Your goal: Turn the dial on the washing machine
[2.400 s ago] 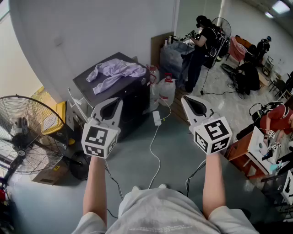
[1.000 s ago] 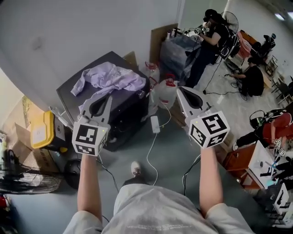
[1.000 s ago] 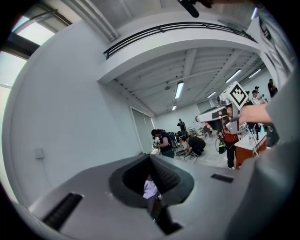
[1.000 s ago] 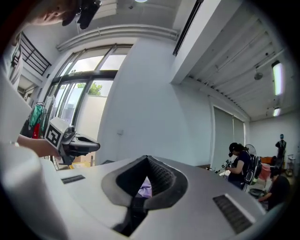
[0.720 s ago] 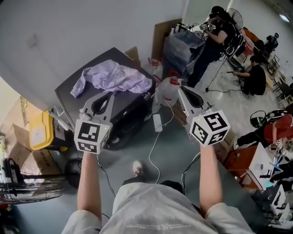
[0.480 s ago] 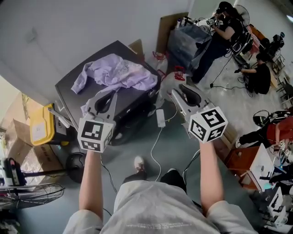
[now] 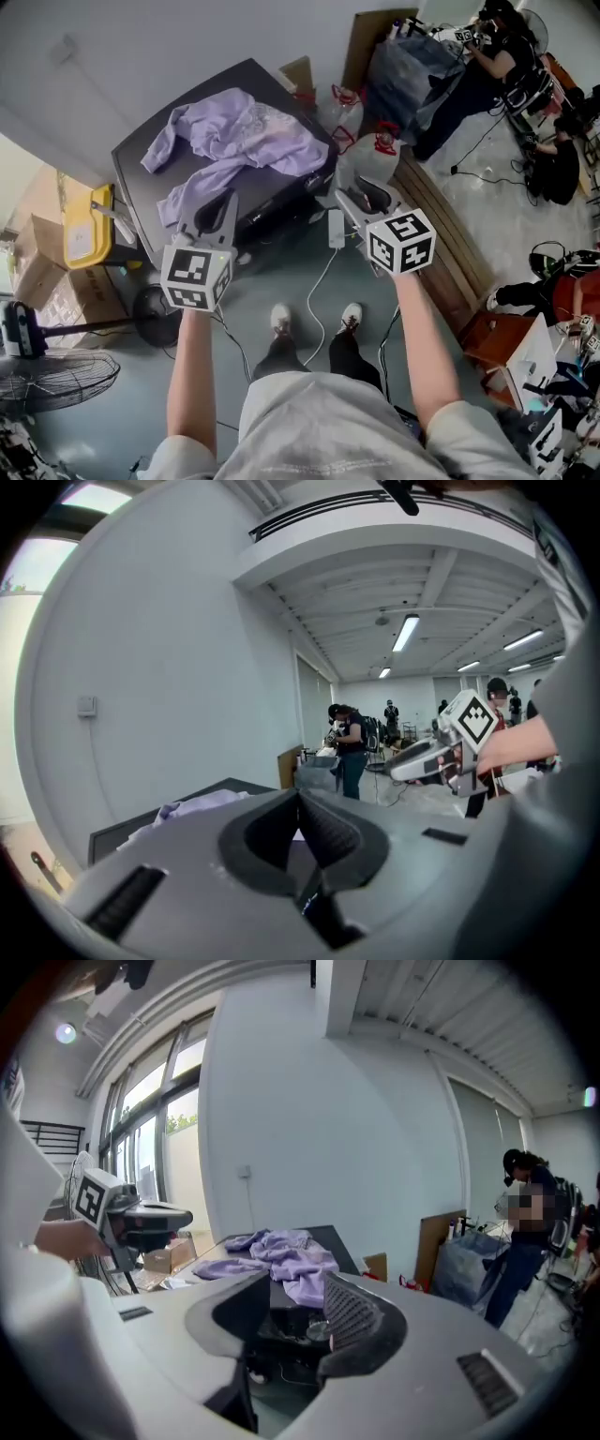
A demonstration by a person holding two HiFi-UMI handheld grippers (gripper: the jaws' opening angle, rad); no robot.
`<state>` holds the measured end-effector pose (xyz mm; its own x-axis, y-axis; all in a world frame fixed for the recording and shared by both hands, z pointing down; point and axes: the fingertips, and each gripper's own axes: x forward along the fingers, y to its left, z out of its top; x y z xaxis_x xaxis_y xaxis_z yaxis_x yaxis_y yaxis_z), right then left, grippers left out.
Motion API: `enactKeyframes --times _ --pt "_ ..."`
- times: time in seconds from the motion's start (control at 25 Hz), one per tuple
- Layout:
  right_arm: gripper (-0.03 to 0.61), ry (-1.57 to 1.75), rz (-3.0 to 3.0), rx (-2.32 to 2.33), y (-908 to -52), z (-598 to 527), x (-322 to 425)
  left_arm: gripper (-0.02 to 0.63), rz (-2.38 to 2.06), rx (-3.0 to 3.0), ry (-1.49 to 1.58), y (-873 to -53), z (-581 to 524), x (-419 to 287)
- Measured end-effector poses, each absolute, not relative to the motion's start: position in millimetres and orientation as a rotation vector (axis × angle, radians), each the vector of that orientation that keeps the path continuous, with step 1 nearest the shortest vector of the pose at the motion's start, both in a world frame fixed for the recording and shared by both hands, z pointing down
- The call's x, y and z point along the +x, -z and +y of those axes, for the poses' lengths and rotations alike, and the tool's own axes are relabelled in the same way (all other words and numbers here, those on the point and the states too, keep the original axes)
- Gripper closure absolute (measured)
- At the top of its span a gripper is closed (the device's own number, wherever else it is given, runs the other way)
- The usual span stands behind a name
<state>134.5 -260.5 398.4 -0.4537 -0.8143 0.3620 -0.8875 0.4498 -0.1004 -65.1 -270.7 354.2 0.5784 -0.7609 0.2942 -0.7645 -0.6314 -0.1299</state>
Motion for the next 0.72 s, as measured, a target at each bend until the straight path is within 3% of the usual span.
enactKeyframes --times 0.72 --pt "0.354 -0.318 -2.263 1.331 -561.1 -334.1 119.2 0.598 -1.429 2.55 -0.624 -458.2 -265.8 -75.5"
